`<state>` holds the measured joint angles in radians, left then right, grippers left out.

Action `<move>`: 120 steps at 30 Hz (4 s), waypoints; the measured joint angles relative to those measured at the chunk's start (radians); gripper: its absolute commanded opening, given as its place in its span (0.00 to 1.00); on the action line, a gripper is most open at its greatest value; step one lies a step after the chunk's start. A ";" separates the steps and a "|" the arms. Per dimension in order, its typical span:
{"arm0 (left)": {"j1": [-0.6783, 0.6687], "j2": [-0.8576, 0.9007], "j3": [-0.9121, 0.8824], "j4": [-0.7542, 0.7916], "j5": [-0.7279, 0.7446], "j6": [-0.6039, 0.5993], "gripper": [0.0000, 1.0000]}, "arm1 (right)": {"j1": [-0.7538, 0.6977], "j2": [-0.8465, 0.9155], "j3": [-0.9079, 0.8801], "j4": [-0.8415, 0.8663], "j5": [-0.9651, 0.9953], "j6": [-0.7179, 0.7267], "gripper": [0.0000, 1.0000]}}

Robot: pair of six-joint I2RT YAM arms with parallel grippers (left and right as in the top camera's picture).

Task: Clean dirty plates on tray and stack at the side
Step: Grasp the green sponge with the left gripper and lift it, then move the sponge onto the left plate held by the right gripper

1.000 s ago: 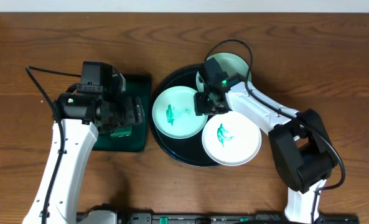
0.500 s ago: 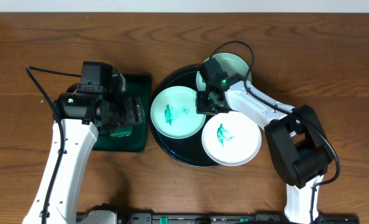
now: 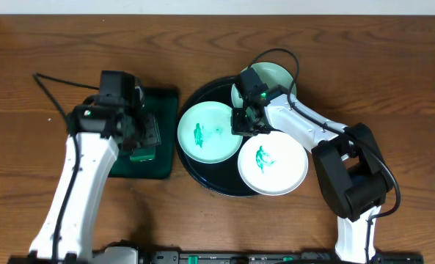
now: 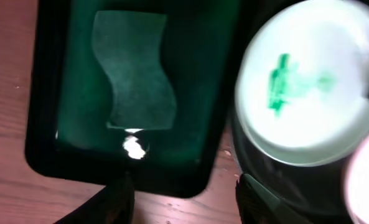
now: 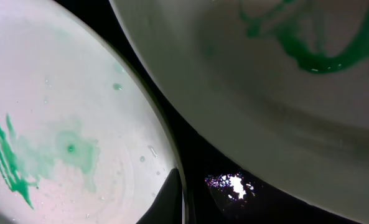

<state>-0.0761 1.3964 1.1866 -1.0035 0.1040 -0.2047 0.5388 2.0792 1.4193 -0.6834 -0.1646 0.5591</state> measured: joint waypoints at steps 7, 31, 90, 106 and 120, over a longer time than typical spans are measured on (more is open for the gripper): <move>0.003 0.248 0.000 0.109 -0.064 0.005 0.48 | 0.000 0.000 0.000 -0.003 -0.002 -0.006 0.01; 0.113 0.481 0.002 0.276 -0.046 0.029 0.07 | 0.000 0.000 0.001 0.000 -0.003 -0.037 0.01; -0.045 0.124 0.002 0.195 -0.113 -0.125 0.07 | 0.000 0.001 0.002 -0.005 -0.003 -0.067 0.01; -0.025 0.241 0.002 0.125 -0.048 -0.159 0.07 | 0.000 0.001 0.004 -0.009 -0.003 -0.067 0.01; -0.200 0.301 0.002 0.383 0.223 -0.187 0.07 | 0.000 0.002 0.005 -0.013 -0.003 -0.067 0.01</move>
<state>-0.2760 1.6970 1.1881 -0.6201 0.3271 -0.3912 0.5388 2.0808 1.4242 -0.6960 -0.1677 0.4923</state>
